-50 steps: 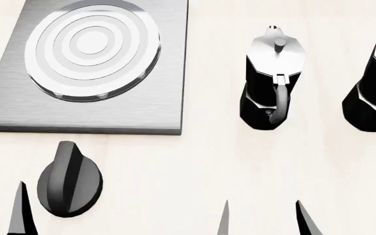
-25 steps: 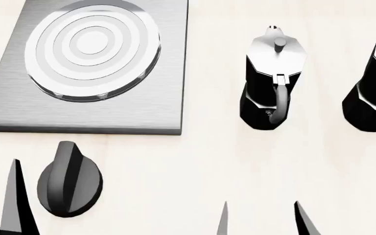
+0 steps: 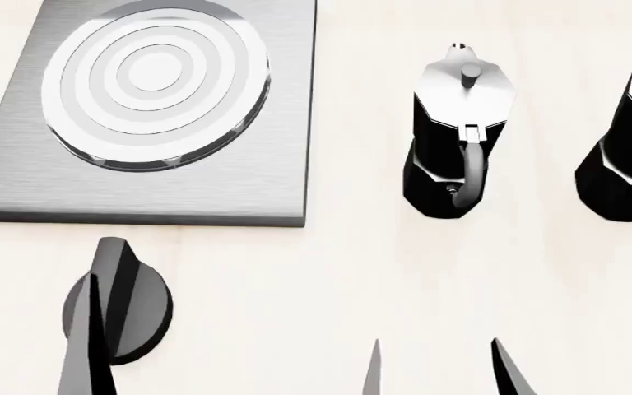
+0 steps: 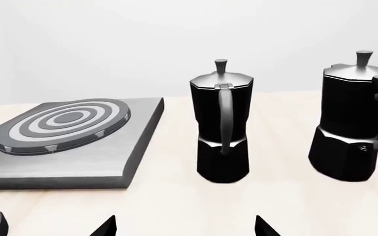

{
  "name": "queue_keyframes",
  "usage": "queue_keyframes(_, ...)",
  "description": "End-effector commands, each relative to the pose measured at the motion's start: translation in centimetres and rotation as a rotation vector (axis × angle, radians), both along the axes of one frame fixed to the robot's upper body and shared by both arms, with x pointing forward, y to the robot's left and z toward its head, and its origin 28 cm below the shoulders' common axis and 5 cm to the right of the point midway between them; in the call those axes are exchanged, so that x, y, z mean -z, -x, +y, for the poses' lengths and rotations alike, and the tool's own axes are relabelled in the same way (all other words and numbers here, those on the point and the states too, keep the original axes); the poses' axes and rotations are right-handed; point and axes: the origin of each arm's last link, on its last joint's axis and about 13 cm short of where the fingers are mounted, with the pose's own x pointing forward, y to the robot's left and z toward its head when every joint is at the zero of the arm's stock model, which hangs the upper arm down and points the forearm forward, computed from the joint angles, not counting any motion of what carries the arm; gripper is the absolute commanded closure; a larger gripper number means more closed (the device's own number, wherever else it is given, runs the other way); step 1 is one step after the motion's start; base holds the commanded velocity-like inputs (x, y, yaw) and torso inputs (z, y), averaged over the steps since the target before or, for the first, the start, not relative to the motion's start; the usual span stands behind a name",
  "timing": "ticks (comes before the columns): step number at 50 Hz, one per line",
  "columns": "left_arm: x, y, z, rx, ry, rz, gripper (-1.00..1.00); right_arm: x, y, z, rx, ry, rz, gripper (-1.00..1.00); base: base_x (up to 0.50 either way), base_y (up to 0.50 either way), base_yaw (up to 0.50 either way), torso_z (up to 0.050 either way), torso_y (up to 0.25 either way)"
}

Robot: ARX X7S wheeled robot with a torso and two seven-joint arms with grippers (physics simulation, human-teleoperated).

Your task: Turn off the stove.

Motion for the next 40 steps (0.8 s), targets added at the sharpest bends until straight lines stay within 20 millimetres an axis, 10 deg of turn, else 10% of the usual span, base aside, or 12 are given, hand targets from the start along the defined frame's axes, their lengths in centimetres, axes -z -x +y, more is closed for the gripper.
queue_keyframes(1,0.0,-0.8,-0.7,0.04,-0.004,0.009,-1.0,0.1,0.0,0.0,-0.002,0.0,0.003,-1.0,0.0,0.0,0.0,0.0,0.0)
queue_keyframes(40,3.6,-5.1,-0.8,-0.011,0.006,0.136,-1.0,0.3,0.1,0.1,-0.012,0.002,0.009,-1.0,0.0,0.0,0.0,0.0,0.0)
